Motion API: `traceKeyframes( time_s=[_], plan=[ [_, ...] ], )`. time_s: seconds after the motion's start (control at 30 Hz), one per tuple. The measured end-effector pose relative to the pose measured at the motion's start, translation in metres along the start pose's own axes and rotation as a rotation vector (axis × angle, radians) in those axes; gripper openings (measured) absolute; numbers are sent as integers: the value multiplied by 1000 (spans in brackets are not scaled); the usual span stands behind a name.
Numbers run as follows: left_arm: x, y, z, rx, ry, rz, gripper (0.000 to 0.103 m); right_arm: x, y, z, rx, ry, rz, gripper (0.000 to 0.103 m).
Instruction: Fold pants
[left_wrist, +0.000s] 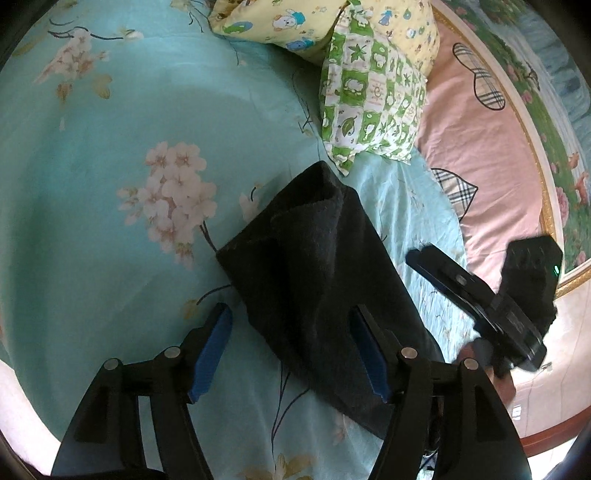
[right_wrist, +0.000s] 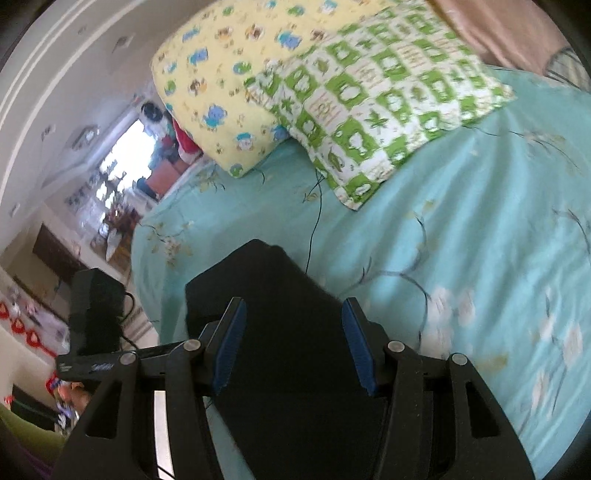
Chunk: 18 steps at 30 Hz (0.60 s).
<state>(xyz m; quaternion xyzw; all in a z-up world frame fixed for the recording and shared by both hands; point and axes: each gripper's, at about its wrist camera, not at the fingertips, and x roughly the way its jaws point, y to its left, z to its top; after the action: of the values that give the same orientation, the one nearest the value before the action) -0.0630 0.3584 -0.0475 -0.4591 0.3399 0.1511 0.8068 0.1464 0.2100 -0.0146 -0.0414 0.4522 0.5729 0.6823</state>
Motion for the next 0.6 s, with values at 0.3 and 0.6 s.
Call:
traceKeyframes(
  time_s=[0.3,0.6],
  plan=[
    [5,4,2,-3,-9,-9,67,60,3,31,-101,166,24,55],
    [13,0,8,37,-43,62,33,89,20,35,-140,265,52,28]
  ],
)
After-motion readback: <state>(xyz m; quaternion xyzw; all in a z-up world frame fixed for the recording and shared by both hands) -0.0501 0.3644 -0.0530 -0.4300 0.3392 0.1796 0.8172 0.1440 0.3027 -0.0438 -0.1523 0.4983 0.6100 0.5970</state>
